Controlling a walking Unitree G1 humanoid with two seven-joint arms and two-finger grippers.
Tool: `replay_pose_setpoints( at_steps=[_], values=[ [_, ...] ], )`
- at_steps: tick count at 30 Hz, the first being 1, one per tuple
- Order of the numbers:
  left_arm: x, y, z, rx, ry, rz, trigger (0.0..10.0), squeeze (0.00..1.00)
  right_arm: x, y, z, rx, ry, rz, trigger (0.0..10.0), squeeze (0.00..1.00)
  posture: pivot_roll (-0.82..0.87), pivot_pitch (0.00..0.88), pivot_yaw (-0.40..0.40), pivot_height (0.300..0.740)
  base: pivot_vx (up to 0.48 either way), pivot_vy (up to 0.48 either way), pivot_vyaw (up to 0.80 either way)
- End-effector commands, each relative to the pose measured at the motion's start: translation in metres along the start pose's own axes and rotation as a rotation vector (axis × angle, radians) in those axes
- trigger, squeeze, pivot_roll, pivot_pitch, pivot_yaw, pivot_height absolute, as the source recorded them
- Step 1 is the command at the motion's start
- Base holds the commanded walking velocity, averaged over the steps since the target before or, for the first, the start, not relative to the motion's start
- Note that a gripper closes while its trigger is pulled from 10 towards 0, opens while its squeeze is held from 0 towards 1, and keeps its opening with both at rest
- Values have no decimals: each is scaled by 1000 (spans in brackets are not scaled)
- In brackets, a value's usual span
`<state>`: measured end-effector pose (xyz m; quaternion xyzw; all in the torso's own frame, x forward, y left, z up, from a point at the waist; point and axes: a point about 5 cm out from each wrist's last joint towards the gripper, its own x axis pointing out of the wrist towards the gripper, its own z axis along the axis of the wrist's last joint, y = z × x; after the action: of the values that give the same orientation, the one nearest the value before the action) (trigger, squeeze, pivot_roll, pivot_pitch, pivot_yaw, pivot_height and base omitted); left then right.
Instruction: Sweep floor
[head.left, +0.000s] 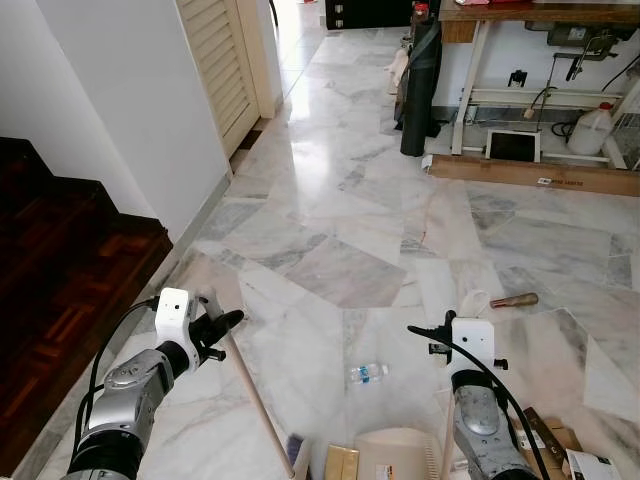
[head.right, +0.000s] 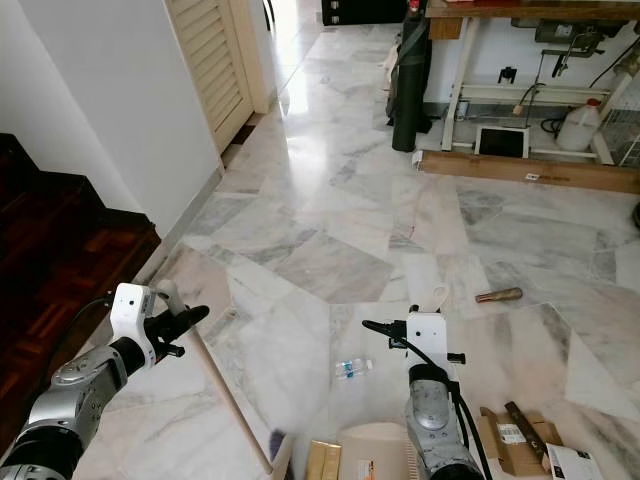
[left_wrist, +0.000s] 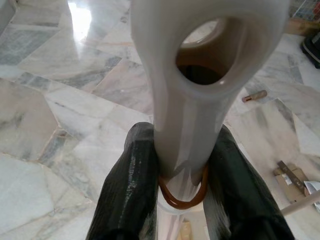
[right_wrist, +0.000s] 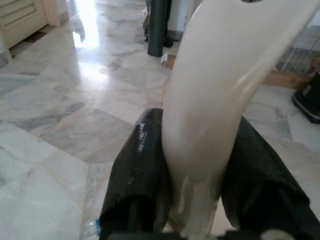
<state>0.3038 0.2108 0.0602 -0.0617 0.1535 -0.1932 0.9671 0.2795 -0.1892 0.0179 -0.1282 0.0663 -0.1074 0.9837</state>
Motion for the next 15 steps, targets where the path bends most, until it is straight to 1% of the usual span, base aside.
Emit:
replay_pose_setpoints(
  at_steps=[1,7,11,15],
  values=[
    [-3,3,-1,-13,18,0,10000,0,-5,-2,-9,-63,32,5,10000,0,111,64,112,740,0,0,0],
    [-4,3,-2,-11,23,-1,10000,0,-5,-4,-8,-68,13,-25,10000,0,110,69,113,740,0,0,0],
    [-4,3,-2,-9,26,-3,10000,0,-4,-10,-2,-58,-32,-63,10000,0,110,70,114,740,0,0,0],
    [-3,2,-2,-10,28,-4,10000,0,-4,-11,0,-60,-45,-73,10000,0,108,70,113,740,0,0,0]
  ],
)
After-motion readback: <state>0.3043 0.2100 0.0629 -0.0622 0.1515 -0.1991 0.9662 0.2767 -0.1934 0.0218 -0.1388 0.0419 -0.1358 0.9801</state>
